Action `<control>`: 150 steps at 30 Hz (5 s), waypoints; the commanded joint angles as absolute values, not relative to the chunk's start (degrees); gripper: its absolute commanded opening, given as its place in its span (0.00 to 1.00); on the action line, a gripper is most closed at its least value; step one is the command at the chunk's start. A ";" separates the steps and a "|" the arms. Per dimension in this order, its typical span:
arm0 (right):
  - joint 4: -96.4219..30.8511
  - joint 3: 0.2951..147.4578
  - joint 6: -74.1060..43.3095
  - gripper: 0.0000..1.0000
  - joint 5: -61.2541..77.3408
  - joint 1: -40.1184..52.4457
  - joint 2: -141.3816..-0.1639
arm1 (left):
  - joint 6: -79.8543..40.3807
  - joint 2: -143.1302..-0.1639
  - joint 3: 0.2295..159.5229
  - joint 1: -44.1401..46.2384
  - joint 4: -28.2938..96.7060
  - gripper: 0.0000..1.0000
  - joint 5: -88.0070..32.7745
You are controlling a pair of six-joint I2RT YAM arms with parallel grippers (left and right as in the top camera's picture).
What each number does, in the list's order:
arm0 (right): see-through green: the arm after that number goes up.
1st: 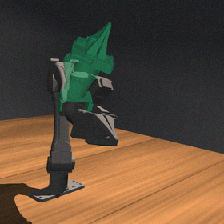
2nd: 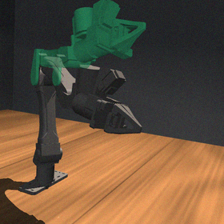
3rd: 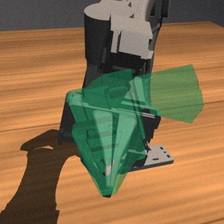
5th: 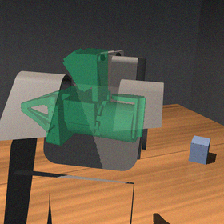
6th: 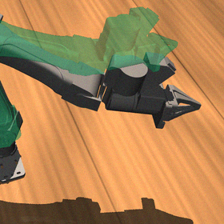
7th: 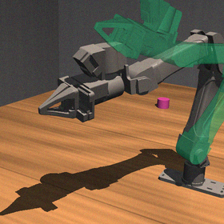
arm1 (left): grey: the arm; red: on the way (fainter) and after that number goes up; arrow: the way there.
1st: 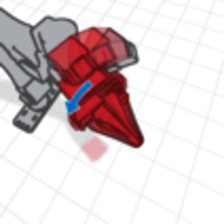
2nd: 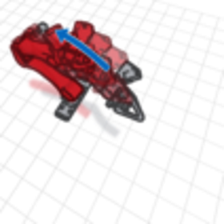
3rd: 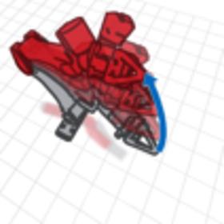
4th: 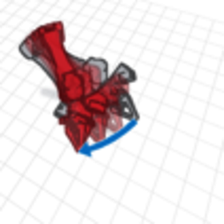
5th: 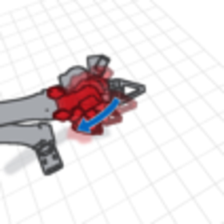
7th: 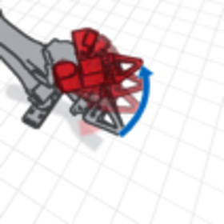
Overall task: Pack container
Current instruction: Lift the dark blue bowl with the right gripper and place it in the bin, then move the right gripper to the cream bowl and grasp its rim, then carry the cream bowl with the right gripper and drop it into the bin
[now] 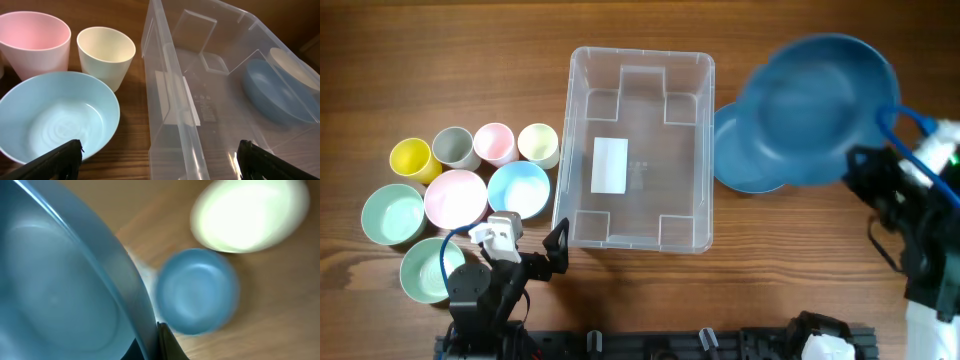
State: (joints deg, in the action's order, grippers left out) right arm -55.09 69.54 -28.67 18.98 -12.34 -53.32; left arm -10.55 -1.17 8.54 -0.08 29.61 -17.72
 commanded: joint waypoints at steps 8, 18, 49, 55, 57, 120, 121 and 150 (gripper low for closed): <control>-52.66 93.67 -21.39 0.04 -0.45 19.14 -91.96 | -9.39 -0.91 8.32 -0.43 29.36 1.00 -18.20; -49.32 103.18 -18.11 0.04 0.60 21.98 -115.13 | -9.41 -0.93 8.32 -0.43 29.36 1.00 -18.20; -61.73 103.13 -27.20 0.68 -2.81 3.92 -101.97 | -9.41 -0.91 8.32 -0.43 29.36 1.00 -18.20; -66.26 100.03 -26.96 0.81 -1.04 -10.33 -101.89 | -9.39 -0.91 8.32 -0.43 29.36 1.00 -18.20; -64.93 97.23 -27.00 0.83 -1.04 -14.57 -101.89 | -9.41 -0.91 8.32 -0.43 29.39 1.00 -18.20; -37.80 83.02 -28.93 0.09 4.91 26.39 -104.09 | -9.39 -0.91 8.32 -0.43 29.36 1.00 -18.20; -36.73 83.02 -28.80 0.29 6.22 26.39 -104.71 | -9.41 -0.93 8.32 -0.43 29.39 1.00 -18.20; -60.23 72.60 -30.57 0.86 6.04 -8.73 -100.12 | -9.41 -0.91 8.32 -0.43 29.36 1.00 -18.20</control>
State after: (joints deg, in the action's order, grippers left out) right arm -60.40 76.49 -30.17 2.68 -6.96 -97.43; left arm -10.55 -1.17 8.51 -0.08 29.56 -17.69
